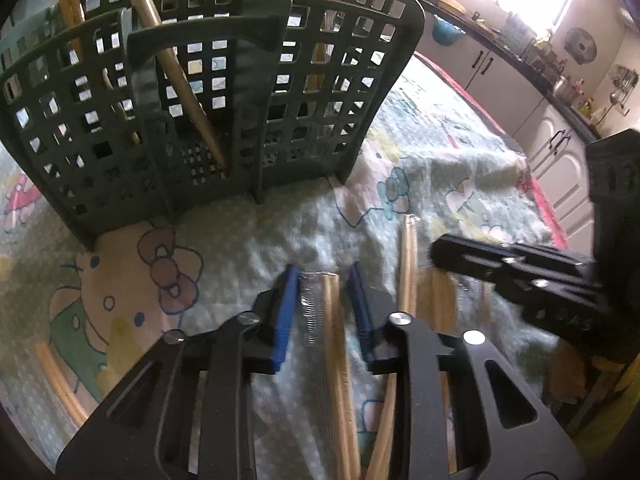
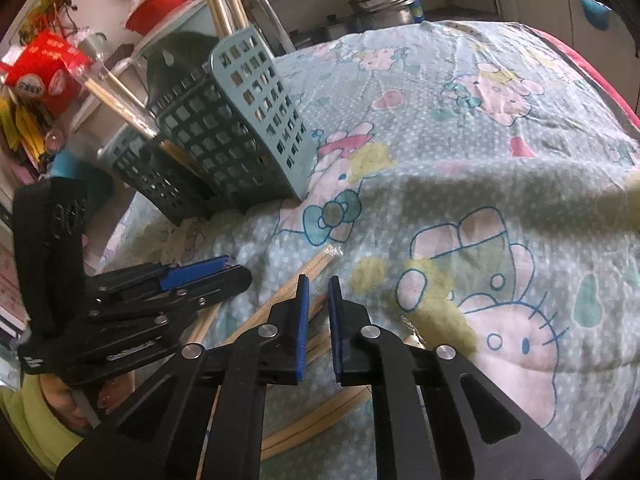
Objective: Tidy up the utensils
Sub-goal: 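Lower the right tool and grasp a wrapped chopstick while the left tool grasps another, then lift the right tool's chopstick upright over the caddy while the left tool lifts its own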
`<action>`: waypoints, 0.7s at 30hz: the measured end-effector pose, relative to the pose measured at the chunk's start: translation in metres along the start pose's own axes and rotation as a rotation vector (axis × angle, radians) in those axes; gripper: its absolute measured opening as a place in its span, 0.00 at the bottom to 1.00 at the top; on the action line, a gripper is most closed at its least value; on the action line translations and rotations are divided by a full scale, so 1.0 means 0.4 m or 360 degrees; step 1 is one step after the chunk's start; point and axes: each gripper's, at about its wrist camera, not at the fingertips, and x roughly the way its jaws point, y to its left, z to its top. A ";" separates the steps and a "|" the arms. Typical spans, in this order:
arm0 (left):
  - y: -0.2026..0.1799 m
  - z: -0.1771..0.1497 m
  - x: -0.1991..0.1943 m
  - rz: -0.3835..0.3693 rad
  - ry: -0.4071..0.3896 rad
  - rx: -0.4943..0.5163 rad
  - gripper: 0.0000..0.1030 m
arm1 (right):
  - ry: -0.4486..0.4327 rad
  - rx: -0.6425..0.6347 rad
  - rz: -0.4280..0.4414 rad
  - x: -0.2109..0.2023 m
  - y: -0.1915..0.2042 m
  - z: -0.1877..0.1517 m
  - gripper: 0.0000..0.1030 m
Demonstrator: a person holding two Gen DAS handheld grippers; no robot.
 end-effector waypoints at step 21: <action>0.062 0.011 -0.145 -0.0037 -0.0233 -0.0104 0.06 | -0.0233 -0.0020 -0.0006 -0.134 0.009 0.031 0.06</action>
